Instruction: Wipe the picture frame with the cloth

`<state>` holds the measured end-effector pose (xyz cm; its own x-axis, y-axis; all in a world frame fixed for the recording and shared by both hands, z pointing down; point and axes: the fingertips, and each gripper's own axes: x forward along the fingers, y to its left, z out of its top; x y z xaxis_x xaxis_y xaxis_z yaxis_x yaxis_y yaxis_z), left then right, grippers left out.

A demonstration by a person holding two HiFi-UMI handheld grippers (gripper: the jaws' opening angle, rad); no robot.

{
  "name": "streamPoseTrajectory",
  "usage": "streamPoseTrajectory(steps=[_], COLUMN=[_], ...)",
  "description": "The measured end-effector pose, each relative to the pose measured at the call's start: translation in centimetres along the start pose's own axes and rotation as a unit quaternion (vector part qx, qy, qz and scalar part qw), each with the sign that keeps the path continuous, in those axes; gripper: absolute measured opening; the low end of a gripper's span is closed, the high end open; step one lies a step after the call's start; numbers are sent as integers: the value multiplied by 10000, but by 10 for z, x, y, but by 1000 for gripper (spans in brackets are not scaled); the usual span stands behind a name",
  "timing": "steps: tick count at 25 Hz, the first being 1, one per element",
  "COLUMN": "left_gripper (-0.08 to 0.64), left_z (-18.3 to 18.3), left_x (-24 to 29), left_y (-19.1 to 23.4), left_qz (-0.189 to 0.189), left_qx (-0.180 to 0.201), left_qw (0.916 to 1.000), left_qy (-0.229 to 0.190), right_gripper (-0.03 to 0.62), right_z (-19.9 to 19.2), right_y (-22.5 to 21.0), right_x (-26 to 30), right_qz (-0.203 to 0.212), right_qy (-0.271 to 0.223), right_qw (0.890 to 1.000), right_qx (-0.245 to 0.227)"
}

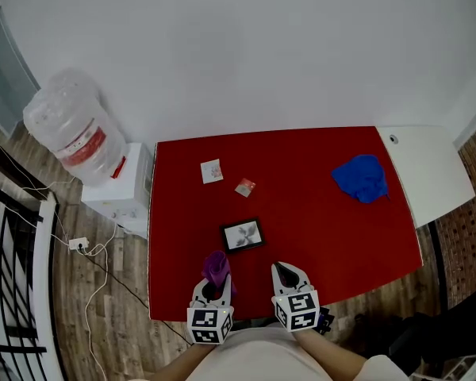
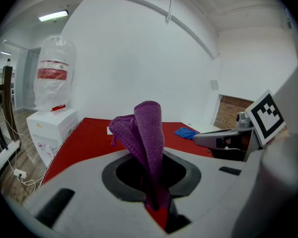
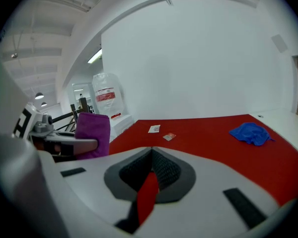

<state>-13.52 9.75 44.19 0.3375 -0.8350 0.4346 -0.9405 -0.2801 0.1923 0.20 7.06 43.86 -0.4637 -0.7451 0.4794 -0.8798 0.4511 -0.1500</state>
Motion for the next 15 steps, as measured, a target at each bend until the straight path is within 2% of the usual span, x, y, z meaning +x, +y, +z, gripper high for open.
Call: streamPoseTrajectory(steps=[15], left_gripper=[61], left_z=[-11], left_x=[45], left_y=[21], left_qz=[183], left_qx=[-53], left_qw=[9993], left_qy=[306], right_gripper=[5], right_z=[-16], right_y=[-19], right_x=[49], right_qz=[68], right_qy=[329], right_qw=[9994], right_qx=[-108])
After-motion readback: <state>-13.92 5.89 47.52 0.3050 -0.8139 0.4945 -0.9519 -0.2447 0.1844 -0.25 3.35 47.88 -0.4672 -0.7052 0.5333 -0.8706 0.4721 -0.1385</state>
